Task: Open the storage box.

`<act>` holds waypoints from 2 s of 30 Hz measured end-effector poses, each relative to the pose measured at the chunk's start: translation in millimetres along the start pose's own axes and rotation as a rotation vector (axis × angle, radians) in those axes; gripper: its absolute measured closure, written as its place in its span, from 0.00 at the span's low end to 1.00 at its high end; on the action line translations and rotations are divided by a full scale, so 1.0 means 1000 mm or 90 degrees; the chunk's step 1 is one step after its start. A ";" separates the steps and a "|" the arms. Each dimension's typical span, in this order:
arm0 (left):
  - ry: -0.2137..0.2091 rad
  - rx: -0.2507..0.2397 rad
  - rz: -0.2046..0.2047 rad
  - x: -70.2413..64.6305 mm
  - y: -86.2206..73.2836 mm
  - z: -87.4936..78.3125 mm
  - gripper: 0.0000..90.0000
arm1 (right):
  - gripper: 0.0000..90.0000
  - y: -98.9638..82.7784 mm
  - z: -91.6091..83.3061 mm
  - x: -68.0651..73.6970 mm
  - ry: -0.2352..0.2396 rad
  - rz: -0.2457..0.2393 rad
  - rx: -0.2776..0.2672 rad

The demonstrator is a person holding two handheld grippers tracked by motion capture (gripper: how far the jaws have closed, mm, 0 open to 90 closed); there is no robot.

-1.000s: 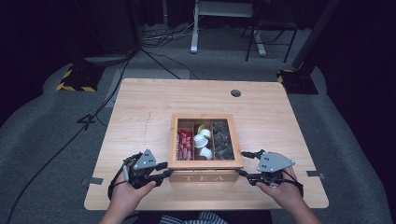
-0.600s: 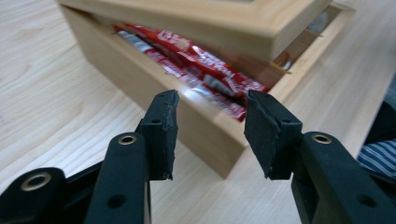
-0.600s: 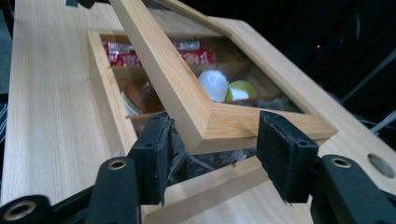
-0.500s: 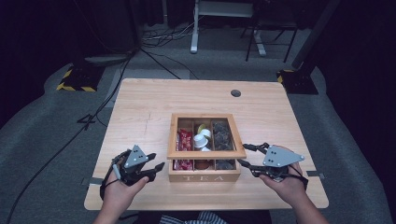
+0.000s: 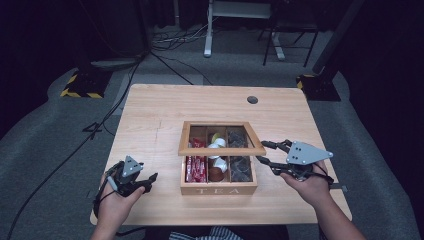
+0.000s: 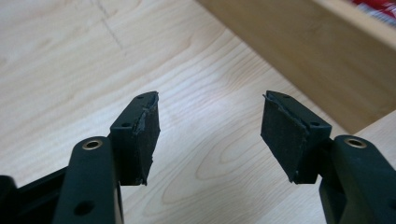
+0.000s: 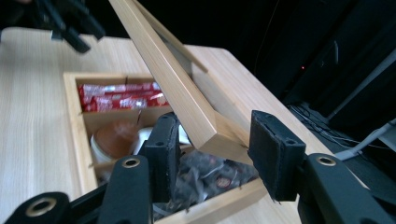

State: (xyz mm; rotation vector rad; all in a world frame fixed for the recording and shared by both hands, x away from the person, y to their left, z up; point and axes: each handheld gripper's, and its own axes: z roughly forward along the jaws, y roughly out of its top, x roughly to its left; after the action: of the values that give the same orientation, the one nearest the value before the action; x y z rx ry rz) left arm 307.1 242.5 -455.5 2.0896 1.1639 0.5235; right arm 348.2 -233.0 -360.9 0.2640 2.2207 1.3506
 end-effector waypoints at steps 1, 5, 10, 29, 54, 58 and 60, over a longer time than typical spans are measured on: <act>0.007 0.013 -0.005 0.005 -0.005 0.004 0.41 | 0.60 0.003 0.001 -0.007 0.003 0.011 -0.009; 0.035 0.040 0.003 0.013 -0.014 0.012 0.40 | 0.61 0.008 0.006 -0.017 0.005 0.030 -0.028; 0.036 0.046 -0.013 0.019 -0.020 0.016 0.40 | 0.62 0.014 0.012 -0.023 0.005 0.032 -0.037; 0.019 0.036 -0.055 0.032 -0.027 0.023 0.36 | 0.63 0.037 0.029 -0.065 -0.013 0.076 -0.061; 0.012 0.034 -0.051 0.032 -0.026 0.023 0.36 | 0.65 0.054 0.057 -0.115 -0.060 0.116 -0.053; 0.012 0.035 -0.049 0.031 -0.026 0.023 0.36 | 0.64 0.054 0.062 -0.122 -0.065 0.131 -0.056; 0.012 0.035 -0.050 0.031 -0.026 0.023 0.36 | 0.63 0.054 0.065 -0.126 -0.065 0.141 -0.058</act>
State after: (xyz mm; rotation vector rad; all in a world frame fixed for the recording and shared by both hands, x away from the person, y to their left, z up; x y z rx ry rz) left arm 322.3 270.3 -489.1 2.0803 1.2787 0.4805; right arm 482.8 -210.3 -296.2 0.5463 2.0865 1.5132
